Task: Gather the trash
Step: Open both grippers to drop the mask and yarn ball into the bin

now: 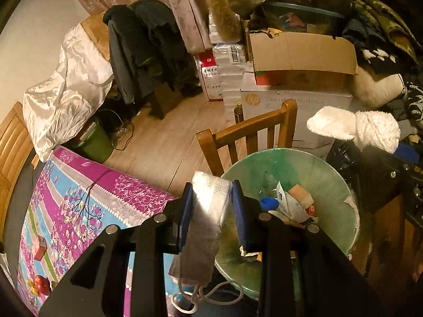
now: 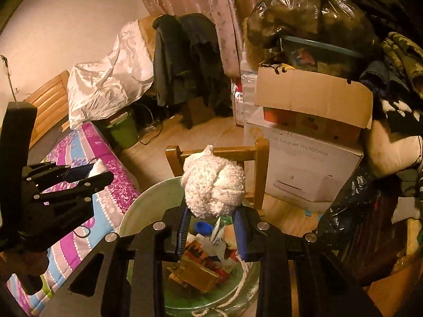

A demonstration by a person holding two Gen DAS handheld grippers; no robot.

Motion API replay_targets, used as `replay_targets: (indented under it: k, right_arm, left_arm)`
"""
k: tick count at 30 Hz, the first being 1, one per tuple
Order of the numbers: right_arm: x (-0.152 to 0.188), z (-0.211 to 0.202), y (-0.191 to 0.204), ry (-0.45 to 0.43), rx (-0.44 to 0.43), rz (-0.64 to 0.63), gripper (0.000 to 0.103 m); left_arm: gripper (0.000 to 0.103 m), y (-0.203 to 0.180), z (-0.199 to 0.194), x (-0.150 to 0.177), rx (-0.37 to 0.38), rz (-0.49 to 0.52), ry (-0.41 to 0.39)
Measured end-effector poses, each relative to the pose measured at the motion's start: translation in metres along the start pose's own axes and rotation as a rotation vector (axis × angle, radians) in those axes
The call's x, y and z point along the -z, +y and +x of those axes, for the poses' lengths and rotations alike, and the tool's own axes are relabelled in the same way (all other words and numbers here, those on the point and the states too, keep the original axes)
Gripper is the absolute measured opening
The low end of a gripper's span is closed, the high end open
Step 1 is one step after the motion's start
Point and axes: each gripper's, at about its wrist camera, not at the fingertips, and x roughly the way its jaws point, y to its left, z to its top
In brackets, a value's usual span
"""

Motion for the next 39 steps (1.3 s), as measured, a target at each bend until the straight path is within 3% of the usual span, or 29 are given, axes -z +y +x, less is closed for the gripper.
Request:
replay_targets:
  k: [28, 30, 32, 39]
  right_arm:
    - [0.007, 0.006, 0.003, 0.024, -0.004, 0.011, 0.034]
    - [0.013, 0.013, 0.001, 0.066, -0.011, 0.008, 0.041]
    - [0.019, 0.018, 0.001, 0.091, 0.011, 0.004, 0.041]
    - [0.027, 0.015, 0.008, 0.091, 0.039, 0.003, 0.041]
  left_arm:
    - [0.030, -0.005, 0.007, 0.001, 0.028, 0.011, 0.003]
    - [0.036, -0.007, 0.011, 0.003, 0.048, 0.021, 0.006]
    - [0.056, -0.009, 0.012, 0.004, 0.060, 0.033, 0.005]
    - [0.056, -0.008, 0.012, 0.011, 0.068, 0.048, -0.004]
